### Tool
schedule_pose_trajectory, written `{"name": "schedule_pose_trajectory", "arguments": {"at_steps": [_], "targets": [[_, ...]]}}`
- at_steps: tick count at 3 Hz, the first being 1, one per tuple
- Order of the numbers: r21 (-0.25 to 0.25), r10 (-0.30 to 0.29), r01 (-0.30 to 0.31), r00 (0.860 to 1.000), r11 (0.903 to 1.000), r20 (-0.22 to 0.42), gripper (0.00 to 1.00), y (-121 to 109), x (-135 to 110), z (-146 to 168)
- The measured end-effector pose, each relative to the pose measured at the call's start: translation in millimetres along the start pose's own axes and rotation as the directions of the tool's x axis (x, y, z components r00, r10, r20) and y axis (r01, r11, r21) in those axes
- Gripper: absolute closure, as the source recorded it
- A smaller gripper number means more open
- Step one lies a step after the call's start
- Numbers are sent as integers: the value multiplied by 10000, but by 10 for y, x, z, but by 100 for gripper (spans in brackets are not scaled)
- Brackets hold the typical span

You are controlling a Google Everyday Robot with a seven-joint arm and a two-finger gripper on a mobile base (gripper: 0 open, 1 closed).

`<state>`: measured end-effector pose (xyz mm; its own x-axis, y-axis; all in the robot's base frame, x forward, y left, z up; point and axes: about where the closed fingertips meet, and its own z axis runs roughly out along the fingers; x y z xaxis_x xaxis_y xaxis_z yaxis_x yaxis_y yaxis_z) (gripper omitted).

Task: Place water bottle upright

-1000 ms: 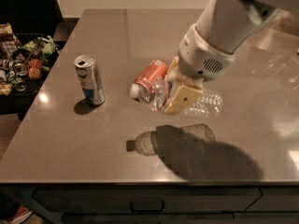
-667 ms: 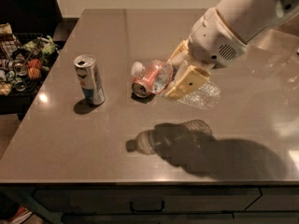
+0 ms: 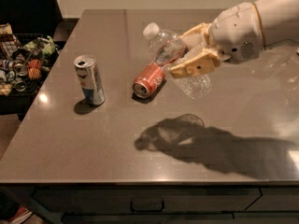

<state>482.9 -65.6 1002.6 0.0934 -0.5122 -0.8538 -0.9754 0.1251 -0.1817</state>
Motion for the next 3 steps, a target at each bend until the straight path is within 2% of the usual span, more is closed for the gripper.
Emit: {"name": "schedule_pose_trajectory", "arguments": {"at_steps": [1, 2, 3], "targets": [[747, 560, -665, 9893, 9950, 1347, 100, -93, 9, -155], [1357, 1438, -1802, 9596, 9742, 2420, 100, -142, 175, -297], [1778, 2004, -2789, 9099, 9437, 3632, 100, -154, 399, -413]]}}
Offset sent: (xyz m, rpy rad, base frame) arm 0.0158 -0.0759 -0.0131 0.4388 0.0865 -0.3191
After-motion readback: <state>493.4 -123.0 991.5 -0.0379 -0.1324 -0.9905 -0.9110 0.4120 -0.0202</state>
